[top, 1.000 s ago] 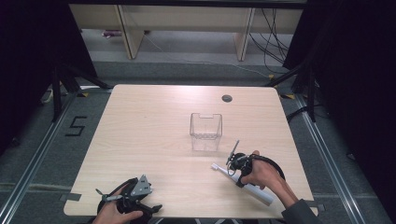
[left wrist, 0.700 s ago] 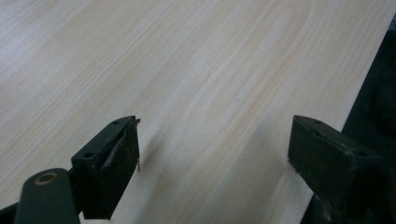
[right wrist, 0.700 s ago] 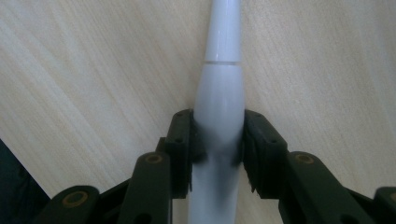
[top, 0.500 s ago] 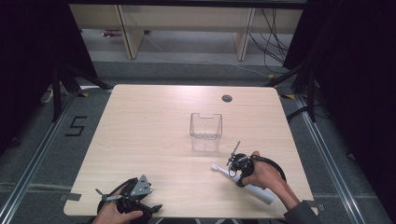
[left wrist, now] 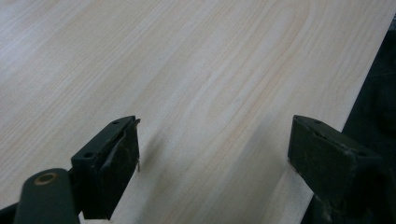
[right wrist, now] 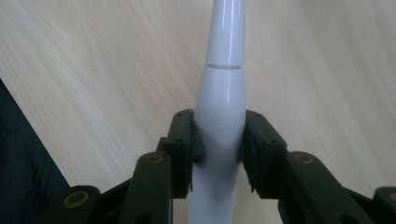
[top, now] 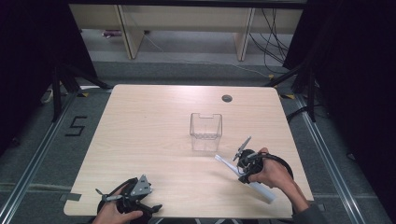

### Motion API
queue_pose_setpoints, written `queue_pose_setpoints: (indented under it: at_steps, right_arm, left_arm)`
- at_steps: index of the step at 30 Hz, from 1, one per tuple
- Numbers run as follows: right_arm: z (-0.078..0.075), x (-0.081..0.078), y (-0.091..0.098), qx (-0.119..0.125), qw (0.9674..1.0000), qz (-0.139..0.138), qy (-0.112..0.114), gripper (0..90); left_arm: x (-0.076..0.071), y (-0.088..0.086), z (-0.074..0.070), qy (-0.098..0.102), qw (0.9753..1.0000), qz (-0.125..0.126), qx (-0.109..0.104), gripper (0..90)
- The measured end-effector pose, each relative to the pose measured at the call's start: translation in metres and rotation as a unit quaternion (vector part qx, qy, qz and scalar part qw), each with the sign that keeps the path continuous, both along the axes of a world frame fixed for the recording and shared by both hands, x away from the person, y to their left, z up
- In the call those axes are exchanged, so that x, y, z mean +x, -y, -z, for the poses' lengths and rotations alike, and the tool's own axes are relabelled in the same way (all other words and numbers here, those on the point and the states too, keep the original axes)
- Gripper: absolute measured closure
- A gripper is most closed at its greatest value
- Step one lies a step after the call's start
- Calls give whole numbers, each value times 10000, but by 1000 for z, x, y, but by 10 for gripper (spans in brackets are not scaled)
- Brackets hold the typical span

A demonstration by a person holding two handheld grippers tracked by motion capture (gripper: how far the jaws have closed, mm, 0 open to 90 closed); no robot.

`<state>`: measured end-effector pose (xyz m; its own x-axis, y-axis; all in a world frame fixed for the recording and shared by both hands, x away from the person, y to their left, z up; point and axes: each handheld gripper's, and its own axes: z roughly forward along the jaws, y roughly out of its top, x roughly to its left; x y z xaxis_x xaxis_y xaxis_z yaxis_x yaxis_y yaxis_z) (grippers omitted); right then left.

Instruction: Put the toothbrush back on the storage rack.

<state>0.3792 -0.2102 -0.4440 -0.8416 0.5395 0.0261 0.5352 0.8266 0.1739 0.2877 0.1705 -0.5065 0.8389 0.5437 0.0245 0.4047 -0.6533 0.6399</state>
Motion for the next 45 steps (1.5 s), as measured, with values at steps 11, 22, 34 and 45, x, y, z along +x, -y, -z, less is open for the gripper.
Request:
queue_pose_setpoints:
  at_steps: [11,22,34,45]
  right_arm:
    - [-24,0,18,690,9962,28,538,659]
    - [-50,-4,28,1354,9859,264,951,660]
    - [-60,4,42,2236,9578,557,1717,659]
    - [-63,14,52,2923,9267,1124,2075,659]
  left_arm:
    - [0,0,0,-2,10000,-1,11,159]
    - [0,0,0,-24,10000,1,-28,158]
    - [0,0,1,4,10000,-12,10,158]
    - [0,0,1,-3,10000,-19,16,158]
